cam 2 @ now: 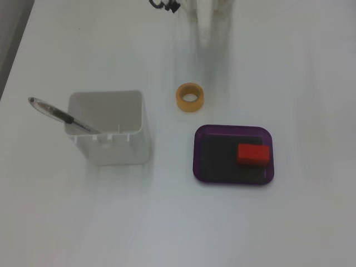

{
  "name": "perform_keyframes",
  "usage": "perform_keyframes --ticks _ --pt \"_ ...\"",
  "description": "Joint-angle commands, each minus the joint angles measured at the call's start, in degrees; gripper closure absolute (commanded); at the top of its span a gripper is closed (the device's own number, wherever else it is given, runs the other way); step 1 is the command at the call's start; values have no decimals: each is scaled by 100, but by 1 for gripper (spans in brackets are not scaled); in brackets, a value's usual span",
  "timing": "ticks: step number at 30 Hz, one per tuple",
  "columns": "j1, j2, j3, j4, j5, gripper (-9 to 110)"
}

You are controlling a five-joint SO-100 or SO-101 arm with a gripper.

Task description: Remove the cube from the box.

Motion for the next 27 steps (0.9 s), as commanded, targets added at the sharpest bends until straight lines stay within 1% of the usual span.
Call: perform_keyframes --ticks 1,7,13,20,24,27 --pt "-615 -1538 -1723 -9 668 86" --pt "-1283 -3656 -3771 -26 1705 86" --pt "-1371 -5405 -5142 -9 1854 86" --pt "-1318 -6829 -6003 -9 1802 85" --pt "-1318 -7242 -6196 0 1793 80" --pt "-1318 -7436 -6205 -9 1784 79"
